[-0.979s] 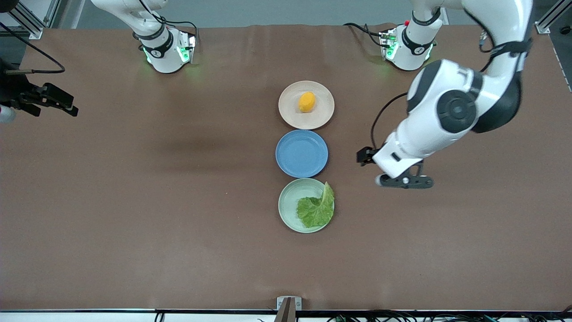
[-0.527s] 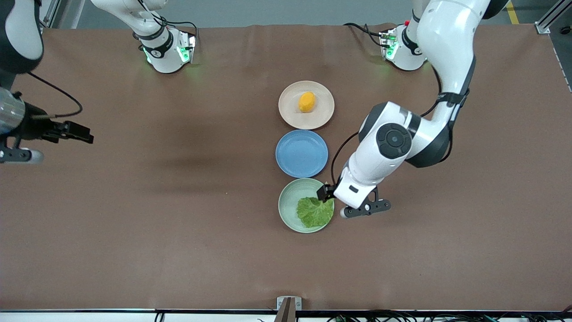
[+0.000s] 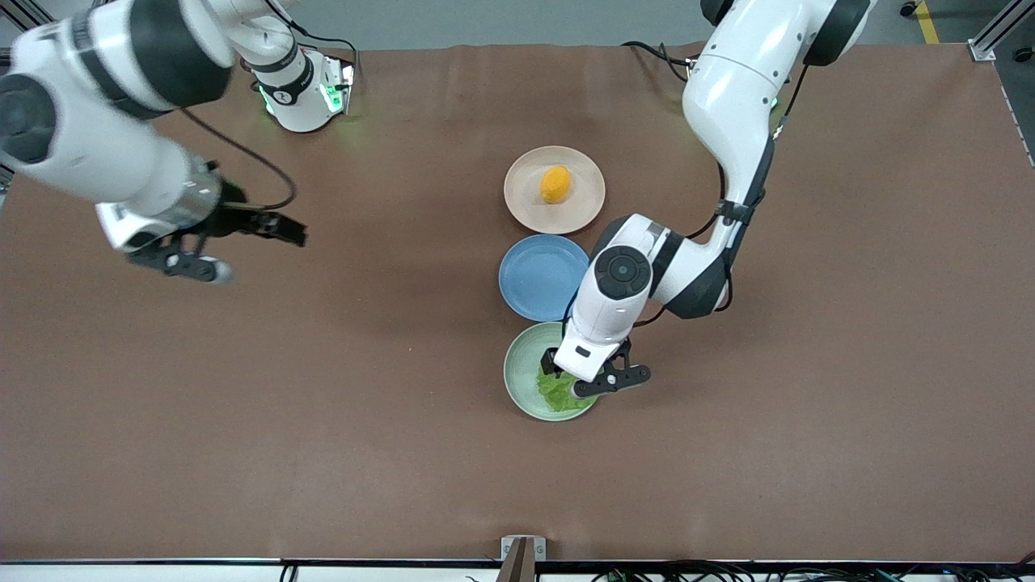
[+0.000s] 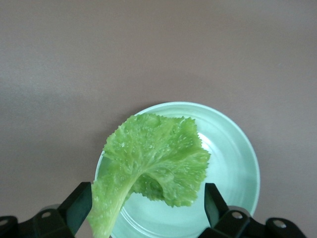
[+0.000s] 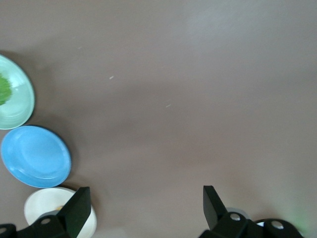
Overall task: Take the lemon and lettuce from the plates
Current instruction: 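Reach the left gripper down to the lettuce leaf on the green plate, then grasp the lettuce with the left gripper while the right gripper reaches the lemon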
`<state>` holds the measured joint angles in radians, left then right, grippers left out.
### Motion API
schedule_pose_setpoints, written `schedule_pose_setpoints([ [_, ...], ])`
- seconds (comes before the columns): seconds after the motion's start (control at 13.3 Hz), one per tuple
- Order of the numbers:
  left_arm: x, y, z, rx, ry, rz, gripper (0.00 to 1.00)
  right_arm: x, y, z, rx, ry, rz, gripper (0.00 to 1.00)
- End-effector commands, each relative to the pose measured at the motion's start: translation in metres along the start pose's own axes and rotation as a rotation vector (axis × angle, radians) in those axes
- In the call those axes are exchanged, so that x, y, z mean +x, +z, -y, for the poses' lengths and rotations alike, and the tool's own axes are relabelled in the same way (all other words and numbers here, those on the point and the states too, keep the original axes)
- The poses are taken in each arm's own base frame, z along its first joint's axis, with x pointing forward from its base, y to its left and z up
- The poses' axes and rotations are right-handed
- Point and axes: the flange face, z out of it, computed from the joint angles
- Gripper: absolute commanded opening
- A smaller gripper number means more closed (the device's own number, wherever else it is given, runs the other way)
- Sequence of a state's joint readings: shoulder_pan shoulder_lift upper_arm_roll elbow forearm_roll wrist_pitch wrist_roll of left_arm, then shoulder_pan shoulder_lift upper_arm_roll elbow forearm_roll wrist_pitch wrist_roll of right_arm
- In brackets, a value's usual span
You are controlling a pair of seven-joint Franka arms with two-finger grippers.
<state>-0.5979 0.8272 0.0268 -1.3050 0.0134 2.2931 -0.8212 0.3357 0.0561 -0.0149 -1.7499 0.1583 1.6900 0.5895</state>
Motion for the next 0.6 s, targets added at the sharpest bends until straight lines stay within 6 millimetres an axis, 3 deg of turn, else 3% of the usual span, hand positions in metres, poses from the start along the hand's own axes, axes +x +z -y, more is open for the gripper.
schedule_pose_setpoints([
  [0.0, 0.000, 0.019, -0.002, 0.050, 0.045, -0.044, 1.00, -0.085, 0.050, 0.064, 0.001, 0.071, -0.030, 1.00],
  [0.23, -0.008, 0.041, 0.000, 0.105, 0.104, -0.061, 1.00, -0.177, 0.106, 0.137, 0.021, 0.097, -0.083, 1.00],
  [0.53, -0.021, 0.048, -0.008, 0.103, 0.117, -0.044, 0.95, -0.252, 0.203, 0.199, -0.003, 0.104, -0.126, 1.00],
])
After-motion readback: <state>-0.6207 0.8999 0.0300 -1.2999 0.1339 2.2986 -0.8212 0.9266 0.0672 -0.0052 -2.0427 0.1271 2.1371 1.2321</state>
